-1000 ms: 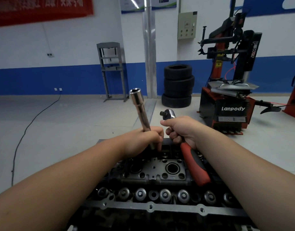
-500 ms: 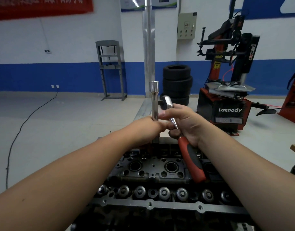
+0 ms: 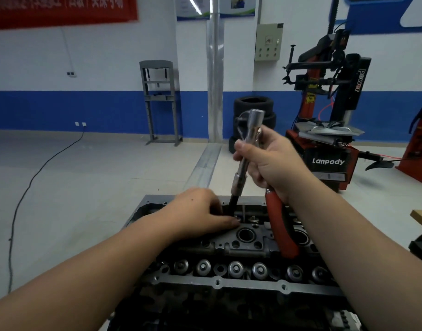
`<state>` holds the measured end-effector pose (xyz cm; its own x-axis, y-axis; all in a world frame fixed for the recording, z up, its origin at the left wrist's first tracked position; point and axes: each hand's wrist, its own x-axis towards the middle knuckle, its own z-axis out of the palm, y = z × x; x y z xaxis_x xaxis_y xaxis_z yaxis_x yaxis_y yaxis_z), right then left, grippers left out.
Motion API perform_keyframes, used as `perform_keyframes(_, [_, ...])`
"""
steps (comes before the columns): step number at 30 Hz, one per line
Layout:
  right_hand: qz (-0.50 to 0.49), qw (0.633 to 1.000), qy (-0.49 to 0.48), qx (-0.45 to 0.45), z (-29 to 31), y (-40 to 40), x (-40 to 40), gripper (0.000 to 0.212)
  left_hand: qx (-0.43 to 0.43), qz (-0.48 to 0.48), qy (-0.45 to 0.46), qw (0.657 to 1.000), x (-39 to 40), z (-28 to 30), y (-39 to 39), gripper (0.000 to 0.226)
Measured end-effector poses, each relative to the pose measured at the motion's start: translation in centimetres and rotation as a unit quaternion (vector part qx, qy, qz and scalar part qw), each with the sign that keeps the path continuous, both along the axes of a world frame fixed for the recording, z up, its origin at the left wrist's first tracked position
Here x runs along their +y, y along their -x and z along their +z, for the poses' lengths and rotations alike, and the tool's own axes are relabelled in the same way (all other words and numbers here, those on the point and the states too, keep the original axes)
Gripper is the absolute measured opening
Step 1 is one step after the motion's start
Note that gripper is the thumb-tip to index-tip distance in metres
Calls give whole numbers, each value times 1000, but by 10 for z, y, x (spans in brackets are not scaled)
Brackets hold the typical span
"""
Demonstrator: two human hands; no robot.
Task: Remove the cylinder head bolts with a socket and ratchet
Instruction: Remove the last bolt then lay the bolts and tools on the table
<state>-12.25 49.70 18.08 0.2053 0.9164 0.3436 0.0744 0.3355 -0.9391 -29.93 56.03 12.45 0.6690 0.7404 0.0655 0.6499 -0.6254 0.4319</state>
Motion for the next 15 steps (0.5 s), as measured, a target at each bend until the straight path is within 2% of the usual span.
perform_keyframes(3, [-30, 994, -78, 70, 6, -8, -4, 16, 83, -54, -14, 995, -9, -2, 9, 60])
perform_keyframes(6, [-82, 982, -128, 117, 6, -18, -4, 12, 131, -46, -23, 990, -11, 3, 2, 63])
perform_keyframes(11, [-49, 964, -53, 257, -3, -27, 6, 15, 184, -48, -4, 982, -3, 15, -9, 64])
perform_keyframes(15, [-44, 963, -7, 265, -9, -25, 12, 15, 189, -59, -18, 980, -3, 10, -9, 60])
